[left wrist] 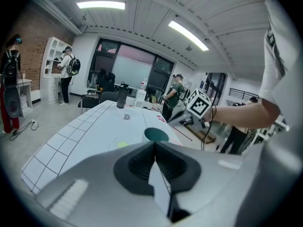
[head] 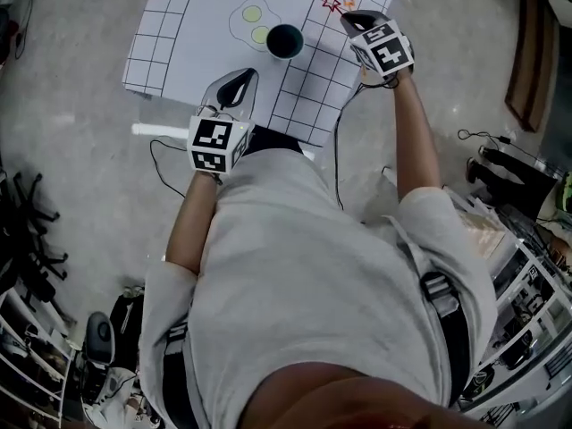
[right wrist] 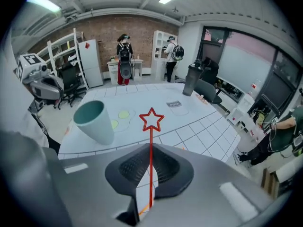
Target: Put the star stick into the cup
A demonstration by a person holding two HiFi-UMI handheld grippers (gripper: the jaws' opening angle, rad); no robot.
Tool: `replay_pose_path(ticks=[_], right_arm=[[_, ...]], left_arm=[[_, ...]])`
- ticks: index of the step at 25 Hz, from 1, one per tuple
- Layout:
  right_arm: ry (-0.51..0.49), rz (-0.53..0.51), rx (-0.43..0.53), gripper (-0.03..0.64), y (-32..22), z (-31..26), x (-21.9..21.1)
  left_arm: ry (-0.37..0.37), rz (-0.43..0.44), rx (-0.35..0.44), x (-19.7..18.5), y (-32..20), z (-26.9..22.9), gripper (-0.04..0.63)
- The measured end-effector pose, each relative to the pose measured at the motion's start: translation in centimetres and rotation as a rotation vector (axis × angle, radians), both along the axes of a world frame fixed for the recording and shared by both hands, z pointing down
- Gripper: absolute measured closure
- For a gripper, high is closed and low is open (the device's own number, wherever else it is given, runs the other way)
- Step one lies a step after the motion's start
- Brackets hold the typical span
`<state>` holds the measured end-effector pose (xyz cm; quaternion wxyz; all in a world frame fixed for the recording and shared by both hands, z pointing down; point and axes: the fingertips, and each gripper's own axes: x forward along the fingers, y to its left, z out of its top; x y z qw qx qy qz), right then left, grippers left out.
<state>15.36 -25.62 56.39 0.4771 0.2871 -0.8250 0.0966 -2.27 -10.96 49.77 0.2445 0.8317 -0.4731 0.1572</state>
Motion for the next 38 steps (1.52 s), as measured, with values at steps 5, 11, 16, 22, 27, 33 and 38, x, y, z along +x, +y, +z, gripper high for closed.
replay_pose_path(ticks=[5,11,16,22,27,33,38], right_arm=[[-0.141,0.057,0.045,0.603,1.5,-4.6,-1.8],[-0.286,0.101,0.104,0.601,3.7,-9.4,-4.6],[-0.502,0.163,0.199,0.603,4.6,-14.3,-6.9],[-0.649,0.115,0.315,0.601,5.5,-18.6,-10.9],[-0.756,0.072,0.363,0.601,5.3,-21.2,-13.4],[-0.785,0.037,0.343,0.601,4.9,-20.0,-16.1],[-0.777,0.010,0.328,0.601,4.7,-18.0,-17.1]], left_arm=[[0.000,0.025,0.041,0.2,0.1,-1.3,0.592],[0.018,0.036,0.066,0.1,1.0,-2.4,0.592],[0.029,0.046,0.108,0.3,1.0,-3.6,0.592],[0.025,0.050,0.133,-0.3,1.8,-4.6,0.592],[0.017,0.023,0.145,-1.6,2.1,-5.0,0.592],[0.006,-0.041,0.146,-4.0,2.3,-4.8,0.592],[-0.002,-0.077,0.137,-5.1,2.3,-4.5,0.592]])
